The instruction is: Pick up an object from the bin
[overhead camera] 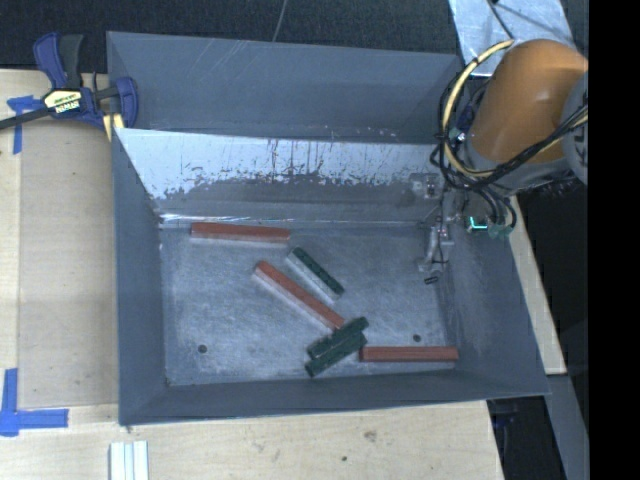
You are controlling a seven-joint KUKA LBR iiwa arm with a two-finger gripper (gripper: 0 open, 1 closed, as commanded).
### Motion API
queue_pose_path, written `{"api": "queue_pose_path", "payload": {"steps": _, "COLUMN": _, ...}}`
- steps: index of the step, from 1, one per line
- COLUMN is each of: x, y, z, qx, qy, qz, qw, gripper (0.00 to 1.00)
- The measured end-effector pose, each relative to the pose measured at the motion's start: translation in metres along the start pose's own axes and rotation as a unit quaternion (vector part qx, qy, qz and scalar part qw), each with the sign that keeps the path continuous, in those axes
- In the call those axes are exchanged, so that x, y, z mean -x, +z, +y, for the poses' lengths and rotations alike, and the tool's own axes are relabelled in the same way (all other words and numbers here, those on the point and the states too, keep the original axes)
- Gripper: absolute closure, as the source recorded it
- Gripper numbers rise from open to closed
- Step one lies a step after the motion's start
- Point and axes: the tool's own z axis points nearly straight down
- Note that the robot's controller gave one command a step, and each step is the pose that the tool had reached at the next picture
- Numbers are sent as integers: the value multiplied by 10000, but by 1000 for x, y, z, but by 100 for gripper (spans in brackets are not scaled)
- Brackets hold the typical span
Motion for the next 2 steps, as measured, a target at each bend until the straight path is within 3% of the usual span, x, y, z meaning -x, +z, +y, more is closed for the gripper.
{"api": "queue_pose_path", "payload": {"steps": 1, "x": 2, "y": -5, "z": 0, "qx": -6, "qy": -10, "qz": -42, "qw": 10000, "gripper": 0}}
{"api": "queue_pose_path", "payload": {"steps": 2, "x": -26, "y": 45, "z": 49, "qx": -13, "qy": -309, "qz": -64, "qw": 9995, "gripper": 0}}
